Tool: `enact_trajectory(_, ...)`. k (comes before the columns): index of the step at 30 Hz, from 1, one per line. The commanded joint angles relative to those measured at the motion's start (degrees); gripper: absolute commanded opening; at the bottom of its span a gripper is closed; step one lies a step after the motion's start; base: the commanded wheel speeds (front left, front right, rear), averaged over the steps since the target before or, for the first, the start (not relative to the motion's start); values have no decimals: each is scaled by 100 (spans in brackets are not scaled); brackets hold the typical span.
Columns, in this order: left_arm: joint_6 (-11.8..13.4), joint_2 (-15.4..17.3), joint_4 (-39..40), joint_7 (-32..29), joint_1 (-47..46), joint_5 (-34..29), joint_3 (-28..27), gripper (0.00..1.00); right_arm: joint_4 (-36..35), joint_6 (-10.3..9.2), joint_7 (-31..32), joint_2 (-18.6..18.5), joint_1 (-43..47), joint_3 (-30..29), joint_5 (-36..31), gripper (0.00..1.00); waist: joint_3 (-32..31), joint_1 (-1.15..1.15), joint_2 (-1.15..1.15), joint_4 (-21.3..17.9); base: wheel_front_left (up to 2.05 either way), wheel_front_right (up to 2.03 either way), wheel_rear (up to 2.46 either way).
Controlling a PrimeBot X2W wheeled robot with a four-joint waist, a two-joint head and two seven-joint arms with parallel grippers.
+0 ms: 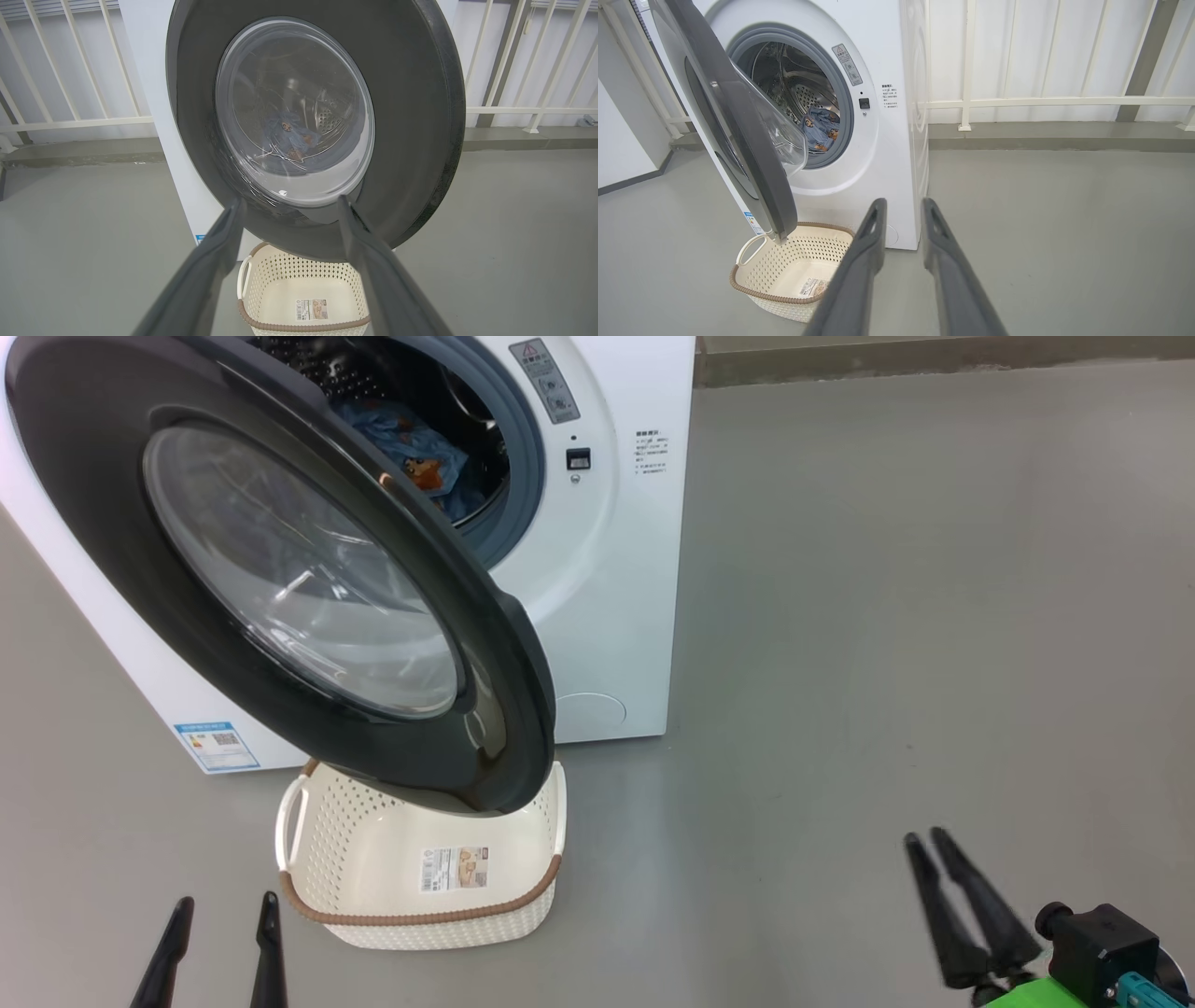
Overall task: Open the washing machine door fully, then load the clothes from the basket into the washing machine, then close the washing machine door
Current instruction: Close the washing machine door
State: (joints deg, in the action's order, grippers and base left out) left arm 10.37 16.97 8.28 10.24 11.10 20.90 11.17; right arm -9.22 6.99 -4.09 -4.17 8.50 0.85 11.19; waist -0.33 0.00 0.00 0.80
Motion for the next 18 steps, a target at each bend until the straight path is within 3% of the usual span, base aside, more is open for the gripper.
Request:
enact_trajectory(1, 65, 75, 119, 68, -291, -4, -196, 100, -144, 50, 10, -51, -89, 117, 40, 0, 4, 0, 0, -1, 0, 0, 0)
enact_trajectory(10, 85, 55, 158, 137, -394, 19, -202, 100, -39, 50, 6, -85, -268, 189, 122, 0, 178, 0, 0, 35, 0, 0, 0)
enact_trajectory(18, 47, -12, 69, 215, -653, -25, -88, 100, 657, 50, -188, -278, -1221, 331, 246, 0, 423, 0, 0, 321, 0, 0, 0)
